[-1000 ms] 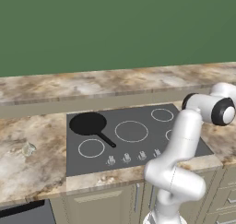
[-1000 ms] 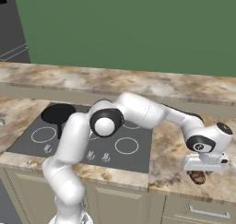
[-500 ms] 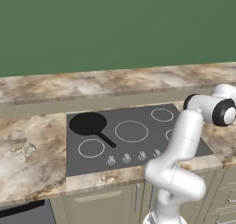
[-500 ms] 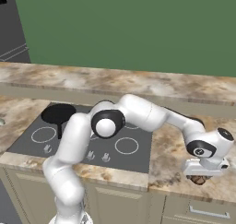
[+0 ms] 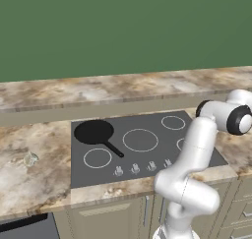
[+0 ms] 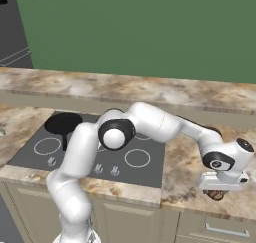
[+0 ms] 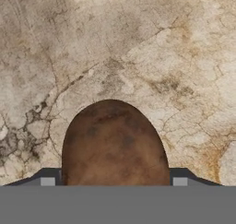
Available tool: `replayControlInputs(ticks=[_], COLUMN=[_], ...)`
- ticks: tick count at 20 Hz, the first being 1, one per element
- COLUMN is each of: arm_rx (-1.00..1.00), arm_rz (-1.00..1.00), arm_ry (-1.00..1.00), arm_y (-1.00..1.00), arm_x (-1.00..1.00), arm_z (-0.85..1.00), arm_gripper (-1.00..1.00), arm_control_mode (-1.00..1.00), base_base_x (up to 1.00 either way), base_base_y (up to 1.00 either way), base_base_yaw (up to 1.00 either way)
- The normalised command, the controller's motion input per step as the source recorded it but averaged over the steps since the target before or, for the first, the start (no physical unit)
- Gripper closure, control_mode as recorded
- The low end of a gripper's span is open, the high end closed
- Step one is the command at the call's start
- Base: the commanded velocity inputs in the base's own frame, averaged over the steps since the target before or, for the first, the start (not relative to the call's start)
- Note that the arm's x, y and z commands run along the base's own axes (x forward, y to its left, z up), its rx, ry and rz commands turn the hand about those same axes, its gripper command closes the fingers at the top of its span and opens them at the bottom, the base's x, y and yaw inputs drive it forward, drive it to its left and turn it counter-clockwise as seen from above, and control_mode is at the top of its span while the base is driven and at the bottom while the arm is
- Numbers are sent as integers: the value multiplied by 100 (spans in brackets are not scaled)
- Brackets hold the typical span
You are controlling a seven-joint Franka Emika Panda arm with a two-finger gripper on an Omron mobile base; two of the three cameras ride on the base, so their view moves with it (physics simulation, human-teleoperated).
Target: Put the potato and garlic in the pan. Then turn on the rear left burner and set the heat to medium.
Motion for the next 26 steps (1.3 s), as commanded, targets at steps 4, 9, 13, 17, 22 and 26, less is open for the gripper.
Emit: replayControlInputs(ticks=[4, 9, 13, 17, 22, 26], arm_rx=[0, -1, -6, -9, -7, -3], arm_rz=[0, 0, 0, -1, -8, -10], arm_ry=[0, 0, 0, 1, 5, 1], arm_y=[17, 77, 100, 100, 100, 100], arm_x=[-7, -2, 0, 14, 21, 4], arm_z=[0, 27, 42, 34, 3, 6], arm_gripper=[100, 100, 100, 100, 100, 100], arm_control_mode=[-100, -100, -100, -100, -100, -100], base_base_x=[0, 0, 0, 0, 0, 0], base_base_y=[0, 0, 0, 0, 0, 0], base_base_yaw=[0, 0, 0, 0, 0, 0])
